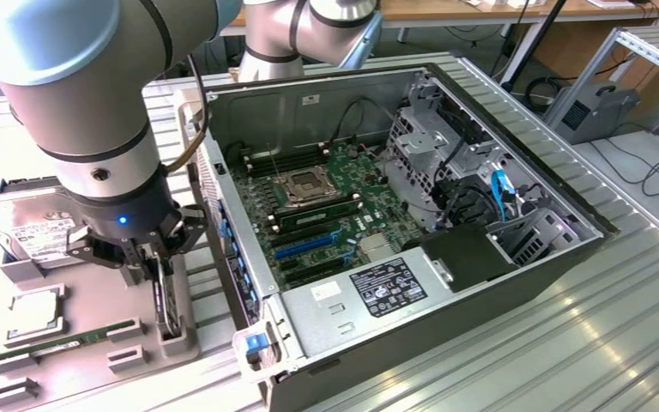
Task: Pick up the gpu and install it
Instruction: 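Pick up the gpu and move the gpu toward the slot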
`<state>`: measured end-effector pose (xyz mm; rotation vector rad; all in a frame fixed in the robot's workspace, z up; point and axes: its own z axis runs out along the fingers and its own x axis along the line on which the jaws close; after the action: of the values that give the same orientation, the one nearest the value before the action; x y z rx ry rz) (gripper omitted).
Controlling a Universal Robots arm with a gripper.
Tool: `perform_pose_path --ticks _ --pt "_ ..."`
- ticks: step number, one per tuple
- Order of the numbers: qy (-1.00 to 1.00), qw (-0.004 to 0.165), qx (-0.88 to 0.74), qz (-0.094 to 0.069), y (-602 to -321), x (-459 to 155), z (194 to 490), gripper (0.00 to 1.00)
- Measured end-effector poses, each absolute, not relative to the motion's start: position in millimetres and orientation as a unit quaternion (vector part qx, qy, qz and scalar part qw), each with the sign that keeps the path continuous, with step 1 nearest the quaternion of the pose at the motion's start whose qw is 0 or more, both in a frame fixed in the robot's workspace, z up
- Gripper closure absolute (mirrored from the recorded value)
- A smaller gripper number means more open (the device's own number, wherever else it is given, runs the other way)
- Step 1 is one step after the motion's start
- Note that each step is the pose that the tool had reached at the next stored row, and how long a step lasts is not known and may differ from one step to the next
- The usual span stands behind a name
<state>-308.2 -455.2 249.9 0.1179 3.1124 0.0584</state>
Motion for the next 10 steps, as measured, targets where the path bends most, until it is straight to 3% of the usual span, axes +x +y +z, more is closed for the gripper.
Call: perform_pose_path --ticks 10 --pt "0.999 0.013 0.038 0.019 -454.6 -308.1 252.7 0.74"
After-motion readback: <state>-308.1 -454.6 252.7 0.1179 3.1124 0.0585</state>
